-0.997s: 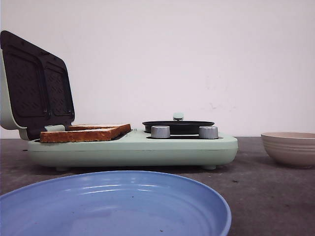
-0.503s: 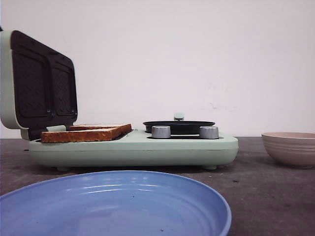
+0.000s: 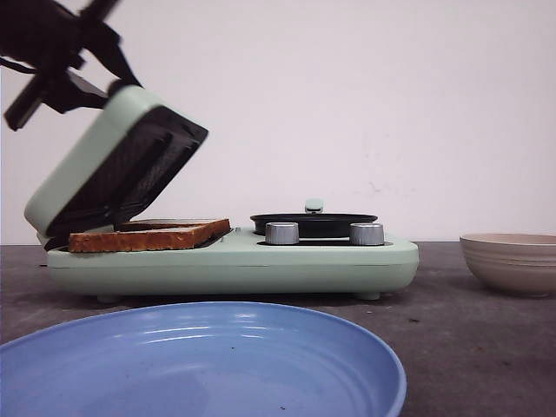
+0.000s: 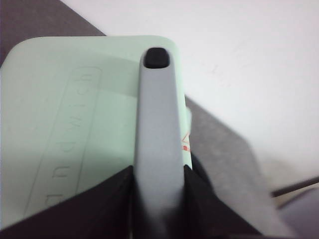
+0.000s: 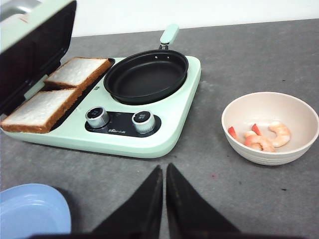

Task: Make breakfast with bread and shrimp
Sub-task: 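Push the press lid down over the bread with the left gripper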

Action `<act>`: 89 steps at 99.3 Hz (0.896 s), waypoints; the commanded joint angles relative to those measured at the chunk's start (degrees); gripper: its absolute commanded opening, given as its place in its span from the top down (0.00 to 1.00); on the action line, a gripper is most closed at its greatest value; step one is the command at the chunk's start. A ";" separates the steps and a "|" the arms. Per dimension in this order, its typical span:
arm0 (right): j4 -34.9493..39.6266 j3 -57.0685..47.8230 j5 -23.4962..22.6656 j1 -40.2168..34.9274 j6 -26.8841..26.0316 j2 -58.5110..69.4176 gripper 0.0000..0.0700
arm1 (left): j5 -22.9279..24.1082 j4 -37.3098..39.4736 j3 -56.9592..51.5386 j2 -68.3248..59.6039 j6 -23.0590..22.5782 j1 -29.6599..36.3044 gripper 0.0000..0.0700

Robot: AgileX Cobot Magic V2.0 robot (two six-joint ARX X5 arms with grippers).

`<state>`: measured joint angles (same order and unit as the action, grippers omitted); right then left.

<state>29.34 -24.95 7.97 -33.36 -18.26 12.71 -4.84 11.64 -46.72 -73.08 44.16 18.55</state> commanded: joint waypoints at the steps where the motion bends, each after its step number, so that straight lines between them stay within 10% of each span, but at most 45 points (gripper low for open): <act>1: -0.63 -0.55 -0.52 -0.35 0.20 -0.13 1.00 | 2.95 -3.54 0.48 -2.25 -8.72 1.79 0.99; 49: -0.66 -0.55 -0.52 -0.35 0.20 -0.13 1.00 | 6.38 -4.37 -0.17 -14.84 -11.26 8.41 0.99; 66: -0.66 -0.55 -0.52 -0.35 0.22 -0.13 1.00 | 5.22 -4.44 -2.19 -14.62 -13.38 8.52 0.37; 89: -0.81 -0.55 -0.48 -0.35 0.26 -0.13 1.00 | 3.15 -5.46 -7.41 -10.03 -17.09 8.61 0.37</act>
<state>29.32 -24.95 7.49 -33.36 -18.26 12.71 -1.69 5.56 -51.72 -85.10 30.17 26.79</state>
